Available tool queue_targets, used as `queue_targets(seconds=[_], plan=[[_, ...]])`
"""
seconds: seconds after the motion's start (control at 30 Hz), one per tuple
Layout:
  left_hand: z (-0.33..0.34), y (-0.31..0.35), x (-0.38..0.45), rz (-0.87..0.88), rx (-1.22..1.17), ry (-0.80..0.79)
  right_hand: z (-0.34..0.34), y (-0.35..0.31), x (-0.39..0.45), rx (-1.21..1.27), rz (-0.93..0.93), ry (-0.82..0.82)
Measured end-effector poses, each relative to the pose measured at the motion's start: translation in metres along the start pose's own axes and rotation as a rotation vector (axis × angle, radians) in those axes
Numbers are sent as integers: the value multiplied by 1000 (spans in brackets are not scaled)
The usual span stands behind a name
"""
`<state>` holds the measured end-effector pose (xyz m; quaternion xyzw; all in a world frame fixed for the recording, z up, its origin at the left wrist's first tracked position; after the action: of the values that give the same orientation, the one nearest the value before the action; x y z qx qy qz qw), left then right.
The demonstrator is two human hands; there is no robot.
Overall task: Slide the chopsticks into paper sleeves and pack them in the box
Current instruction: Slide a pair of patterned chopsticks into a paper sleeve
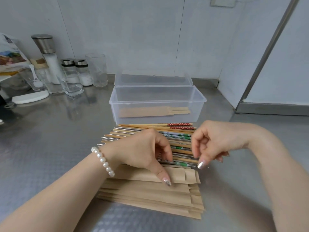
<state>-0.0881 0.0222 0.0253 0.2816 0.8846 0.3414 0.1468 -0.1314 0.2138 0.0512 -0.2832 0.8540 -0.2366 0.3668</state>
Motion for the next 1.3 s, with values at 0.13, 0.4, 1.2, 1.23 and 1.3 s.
queue_targets(seconds=[0.13, 0.4, 1.2, 1.23, 1.3], plan=[[3, 3, 1, -7, 28, -23, 10, -8, 2, -59, 11, -86], [2, 0, 2, -33, -62, -26, 18, -9, 14, -56, -43, -56], [-2, 5, 1, 34, -30, 352, 10, -1, 25, 540, -309, 120], [-2, 4, 1, 47, -40, 382, 10, -2, 26, 549, -305, 142], [-6, 2, 1, 51, -45, 431, 7, -2, 24, 574, -291, 224]])
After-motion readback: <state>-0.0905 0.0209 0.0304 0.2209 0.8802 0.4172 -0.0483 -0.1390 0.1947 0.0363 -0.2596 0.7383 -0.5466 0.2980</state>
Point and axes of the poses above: each hand's wrist, its own x-axis towards the middle knuckle, its own z-axis out of the palm, y = z × x, the point moved 2 cm from there along x, towards the middle knuckle, and after that the axes turned 3 degrees about -y, right-handed, at the moved point
